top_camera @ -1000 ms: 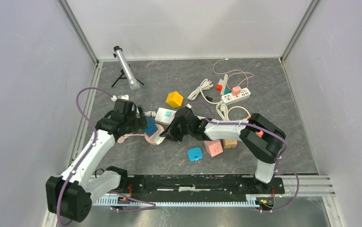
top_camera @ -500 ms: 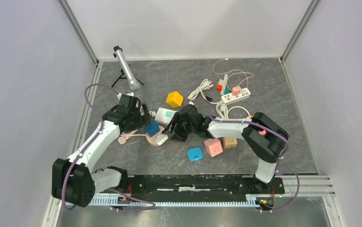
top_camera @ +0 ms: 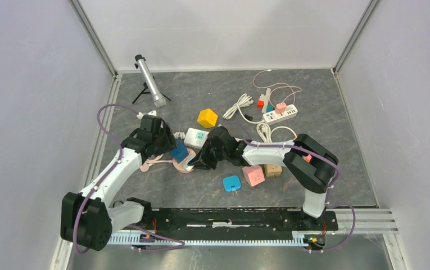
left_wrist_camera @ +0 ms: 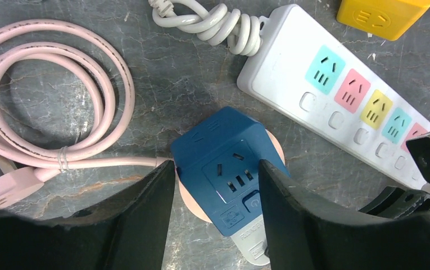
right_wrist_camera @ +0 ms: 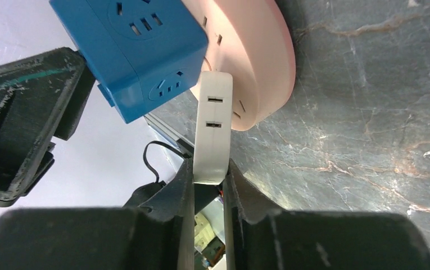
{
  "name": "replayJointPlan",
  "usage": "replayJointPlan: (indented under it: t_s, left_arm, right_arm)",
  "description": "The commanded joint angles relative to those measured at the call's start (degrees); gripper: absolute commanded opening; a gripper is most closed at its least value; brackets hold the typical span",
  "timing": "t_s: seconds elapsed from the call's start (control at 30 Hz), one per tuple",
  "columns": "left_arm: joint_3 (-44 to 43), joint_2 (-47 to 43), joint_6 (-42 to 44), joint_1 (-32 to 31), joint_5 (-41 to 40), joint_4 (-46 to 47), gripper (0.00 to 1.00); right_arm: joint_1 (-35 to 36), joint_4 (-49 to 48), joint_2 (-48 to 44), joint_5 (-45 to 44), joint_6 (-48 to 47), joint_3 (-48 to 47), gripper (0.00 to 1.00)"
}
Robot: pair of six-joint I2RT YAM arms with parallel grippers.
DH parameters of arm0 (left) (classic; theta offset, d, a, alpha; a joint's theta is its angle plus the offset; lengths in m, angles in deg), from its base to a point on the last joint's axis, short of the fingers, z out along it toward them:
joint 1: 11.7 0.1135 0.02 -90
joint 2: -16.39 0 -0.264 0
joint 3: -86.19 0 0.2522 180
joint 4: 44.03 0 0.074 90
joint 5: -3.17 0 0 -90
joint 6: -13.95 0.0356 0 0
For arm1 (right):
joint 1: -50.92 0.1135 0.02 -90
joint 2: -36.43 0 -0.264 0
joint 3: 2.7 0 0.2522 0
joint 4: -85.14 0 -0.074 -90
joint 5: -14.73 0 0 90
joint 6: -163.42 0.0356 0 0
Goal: Pull the plug off the socket
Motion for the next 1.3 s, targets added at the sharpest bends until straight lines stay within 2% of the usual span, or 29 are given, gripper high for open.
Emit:
replayJointPlan:
  t_s: [0.0,0.07,0.3,0.43,0.6,0.87,1.07,1.2,1.27]
  left_arm:
    - [3.3,-1.7,-2.0,0.3,1.1,-1.8,0.61]
    - [4.1,-2.6,-2.2,0.2,1.9,-1.7,0.59]
    - [5.8,-4.0,-2.3,0.2,5.1,-1.3,0.55]
    - [6.1,-4.5,-2.2,0.2,6.3,-1.2,0.54]
    - [8.0,-4.3,-3.3,0.2,7.7,-0.7,0.51]
    - [9.1,-5.0,-3.7,0.2,8.9,-0.6,0.49]
    - [9.9,-5.7,-3.8,0.1,10.4,-0.4,0.47]
    - [10.7,-5.1,-4.4,0.1,11.0,0.4,0.46]
    - [11.0,-4.6,-4.6,0.1,11.0,0.4,0.45]
  right_arm:
    - [0.1,-3.8,-0.3,0.3,1.5,-1.1,0.11]
    - [0.0,-5.7,-0.3,0.7,3.0,-0.5,0.0]
    - [-0.4,-9.5,-0.4,1.0,6.3,-0.6,0.0]
    - [-0.6,-0.9,1.0,-0.7,5.7,-4.1,0.0]
    - [-0.6,1.7,3.5,-1.3,7.3,-10.1,0.0]
    - [-1.3,-12.6,1.6,2.8,10.8,-2.1,0.0]
    - [-1.4,-9.0,1.0,1.4,8.8,-2.3,0.0]
    - [-1.4,-5.8,3.8,0.3,8.2,-7.6,0.0]
    - [-1.4,-7.2,4.3,0.6,9.8,-7.8,0.0]
